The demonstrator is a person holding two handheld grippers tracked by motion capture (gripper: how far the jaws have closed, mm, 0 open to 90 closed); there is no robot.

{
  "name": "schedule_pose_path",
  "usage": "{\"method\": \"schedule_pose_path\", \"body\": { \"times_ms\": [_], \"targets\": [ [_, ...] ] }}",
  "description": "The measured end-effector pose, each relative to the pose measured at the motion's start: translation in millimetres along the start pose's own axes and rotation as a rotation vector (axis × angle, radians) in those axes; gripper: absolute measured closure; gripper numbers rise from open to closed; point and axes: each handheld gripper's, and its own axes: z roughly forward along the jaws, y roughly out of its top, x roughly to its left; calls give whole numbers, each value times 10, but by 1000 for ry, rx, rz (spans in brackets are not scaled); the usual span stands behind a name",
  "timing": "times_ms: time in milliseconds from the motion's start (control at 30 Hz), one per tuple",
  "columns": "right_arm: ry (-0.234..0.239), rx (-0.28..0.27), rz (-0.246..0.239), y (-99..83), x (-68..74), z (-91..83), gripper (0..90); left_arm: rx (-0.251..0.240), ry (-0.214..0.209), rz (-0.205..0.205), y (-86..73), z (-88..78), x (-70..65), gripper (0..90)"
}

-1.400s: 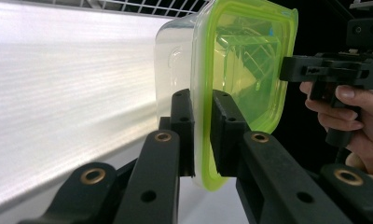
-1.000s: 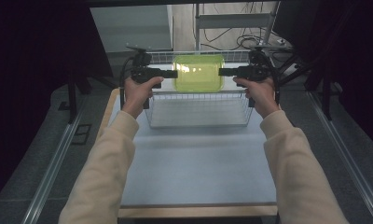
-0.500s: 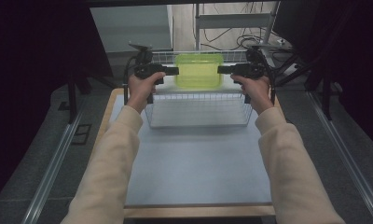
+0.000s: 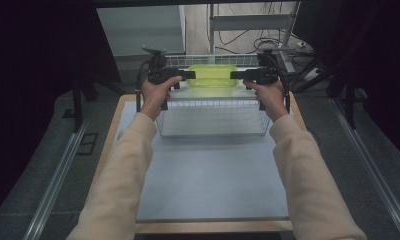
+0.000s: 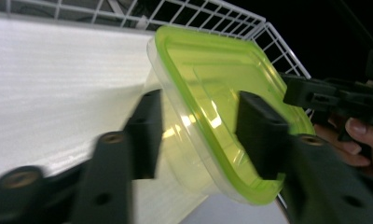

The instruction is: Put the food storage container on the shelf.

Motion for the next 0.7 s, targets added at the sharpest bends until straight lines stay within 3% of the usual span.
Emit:
{"method": "schedule_pose_path", "body": {
  "times_ms": [133,267,333,433,667,700],
  "targets": [
    [-4,-38,-15,4,37,-102,437,-36,-3,24,4,-110,-39,352],
    [11,-85,-65,-46,105,-265,400,-69,-24,52,-42,-283,-99,328],
    [20,-87,-95,-98,143,-350,369,-80,-9,80,-103,-387,-161,307],
    [40,-75,-153,-256,201,-542,340,-79,-9,127,-247,-551,-246,285],
    [65,-69,-242,-600,235,-758,311,-63,17,221,-714,-860,-416,268],
    [72,-63,-251,-662,242,-784,300,-66,6,222,-798,-894,-433,265]
  ]
}}
